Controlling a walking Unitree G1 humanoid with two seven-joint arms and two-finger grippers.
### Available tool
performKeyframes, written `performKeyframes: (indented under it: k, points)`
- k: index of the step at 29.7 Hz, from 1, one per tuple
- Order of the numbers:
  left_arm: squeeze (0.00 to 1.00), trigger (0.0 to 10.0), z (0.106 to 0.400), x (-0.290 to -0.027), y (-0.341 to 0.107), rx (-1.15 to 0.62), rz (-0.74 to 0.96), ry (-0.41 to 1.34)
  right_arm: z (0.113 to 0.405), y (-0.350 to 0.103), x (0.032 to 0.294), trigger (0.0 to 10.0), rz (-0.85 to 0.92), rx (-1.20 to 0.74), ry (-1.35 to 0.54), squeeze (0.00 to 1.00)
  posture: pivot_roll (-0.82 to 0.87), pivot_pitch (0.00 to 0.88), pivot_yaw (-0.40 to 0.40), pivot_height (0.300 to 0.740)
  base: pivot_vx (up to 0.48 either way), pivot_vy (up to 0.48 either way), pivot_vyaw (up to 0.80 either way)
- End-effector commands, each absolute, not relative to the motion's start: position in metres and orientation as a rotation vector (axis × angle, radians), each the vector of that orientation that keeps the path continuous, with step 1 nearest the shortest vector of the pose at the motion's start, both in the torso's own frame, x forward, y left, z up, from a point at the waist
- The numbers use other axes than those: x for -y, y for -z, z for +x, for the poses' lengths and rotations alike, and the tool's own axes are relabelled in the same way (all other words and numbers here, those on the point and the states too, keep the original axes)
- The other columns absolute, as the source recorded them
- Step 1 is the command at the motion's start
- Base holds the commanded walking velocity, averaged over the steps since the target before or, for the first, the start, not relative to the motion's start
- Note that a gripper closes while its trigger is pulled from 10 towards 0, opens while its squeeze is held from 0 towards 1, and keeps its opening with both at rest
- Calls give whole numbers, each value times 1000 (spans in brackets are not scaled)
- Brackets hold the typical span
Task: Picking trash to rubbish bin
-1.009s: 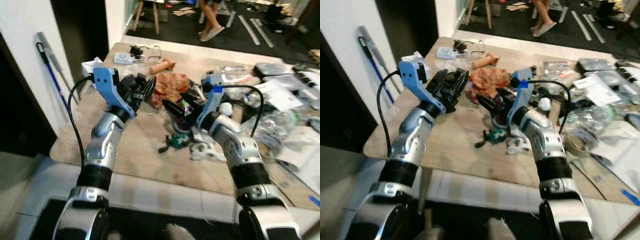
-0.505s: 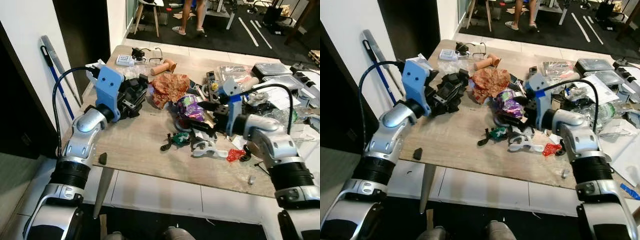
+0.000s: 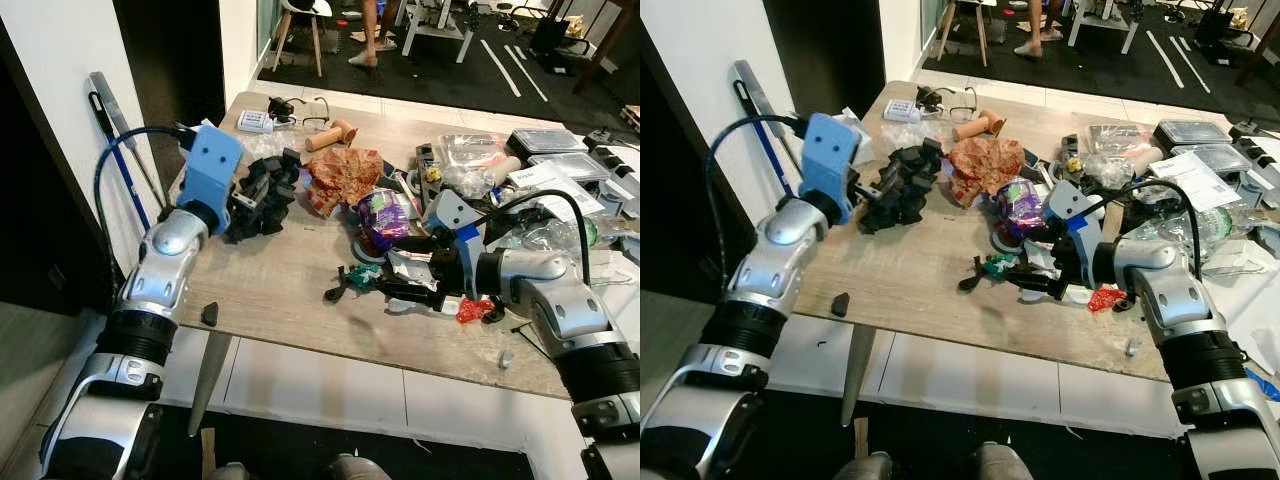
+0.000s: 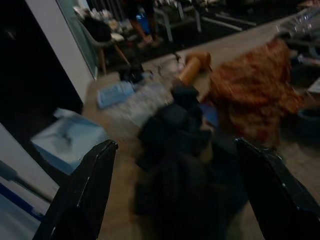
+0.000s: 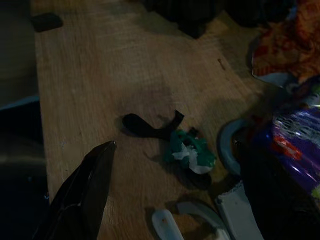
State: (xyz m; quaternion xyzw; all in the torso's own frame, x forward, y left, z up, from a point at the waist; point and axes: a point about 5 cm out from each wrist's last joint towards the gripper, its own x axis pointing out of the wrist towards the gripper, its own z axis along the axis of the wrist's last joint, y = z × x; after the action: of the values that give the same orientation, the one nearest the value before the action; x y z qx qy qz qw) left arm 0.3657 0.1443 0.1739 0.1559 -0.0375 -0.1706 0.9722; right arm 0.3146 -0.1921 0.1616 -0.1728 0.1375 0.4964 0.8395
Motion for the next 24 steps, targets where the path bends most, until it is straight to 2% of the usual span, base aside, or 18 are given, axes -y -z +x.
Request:
performKeyframes:
  k: [1, 13, 16, 24]
  points:
    - [0, 10000, 369, -138, -173, 49, 330, 359, 310, -160, 190, 10000, -385, -305, -1073, 0, -85, 0, -46, 740, 0, 0, 0]
    - [0, 10000, 376, -142, -163, -24, 286, 357, 304, -165, 174, 10000, -395, -278, -1122, 0, -99, 0, -13, 740, 0, 0, 0]
    - [0, 10000, 378, -137, -141, -149, 241, 415, 295, -180, 172, 10000, -427, -236, -1155, 0, -126, 0, 15, 740, 0, 0, 0]
    - [0, 10000, 383, -127, -146, -167, 251, 517, 287, -179, 164, 10000, -432, -236, -1183, 0, -138, 0, 15, 740, 0, 0, 0]
